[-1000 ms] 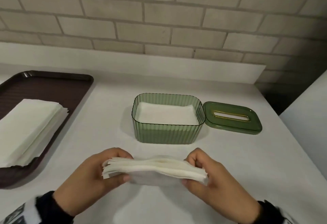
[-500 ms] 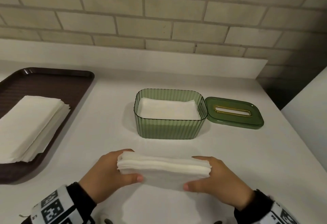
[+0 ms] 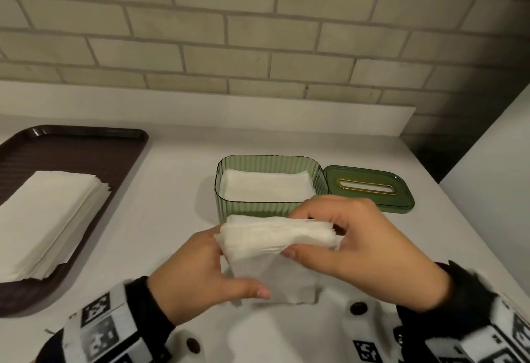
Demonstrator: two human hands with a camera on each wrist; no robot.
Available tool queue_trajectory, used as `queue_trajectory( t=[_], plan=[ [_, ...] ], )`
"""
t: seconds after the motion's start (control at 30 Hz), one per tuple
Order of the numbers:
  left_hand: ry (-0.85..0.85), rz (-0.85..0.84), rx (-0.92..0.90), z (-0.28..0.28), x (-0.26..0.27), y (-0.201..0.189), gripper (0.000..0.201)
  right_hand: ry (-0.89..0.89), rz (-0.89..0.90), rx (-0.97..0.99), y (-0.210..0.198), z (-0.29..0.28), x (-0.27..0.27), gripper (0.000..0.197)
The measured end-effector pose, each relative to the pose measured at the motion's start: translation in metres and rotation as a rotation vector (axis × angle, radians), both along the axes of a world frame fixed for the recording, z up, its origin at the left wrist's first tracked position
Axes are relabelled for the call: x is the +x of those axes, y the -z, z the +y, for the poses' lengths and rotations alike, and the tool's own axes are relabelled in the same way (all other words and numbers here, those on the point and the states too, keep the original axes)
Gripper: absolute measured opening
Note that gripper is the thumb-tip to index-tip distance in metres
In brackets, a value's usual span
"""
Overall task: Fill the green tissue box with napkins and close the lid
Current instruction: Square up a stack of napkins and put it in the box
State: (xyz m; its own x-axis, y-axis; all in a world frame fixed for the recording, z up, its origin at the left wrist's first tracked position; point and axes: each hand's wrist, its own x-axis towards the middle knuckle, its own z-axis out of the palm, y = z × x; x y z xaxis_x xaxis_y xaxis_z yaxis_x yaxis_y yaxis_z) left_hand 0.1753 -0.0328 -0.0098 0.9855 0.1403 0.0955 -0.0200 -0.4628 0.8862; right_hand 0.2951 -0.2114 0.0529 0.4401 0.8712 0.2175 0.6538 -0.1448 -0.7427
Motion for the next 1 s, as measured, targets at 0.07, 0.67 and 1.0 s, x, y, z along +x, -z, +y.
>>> queue_trajectory(
  t=[0.07,0.67,1.0],
  plan=[
    [-0.044,-0.031,-0.129,-0.004,0.003,0.003,0.052,0.003,0.003,0.027,0.000,0.003,-0.002,0.016],
    [-0.064,0.231,-0.178,-0.005,-0.007,0.055,0.053,0.064,0.525,-0.200,0.104,-0.005,-0.003,0.052],
    [-0.106,-0.025,-0.283,-0.007,0.002,-0.010,0.037,0.085,0.390,-0.281,0.098,0.001,0.004,0.047]
  ],
)
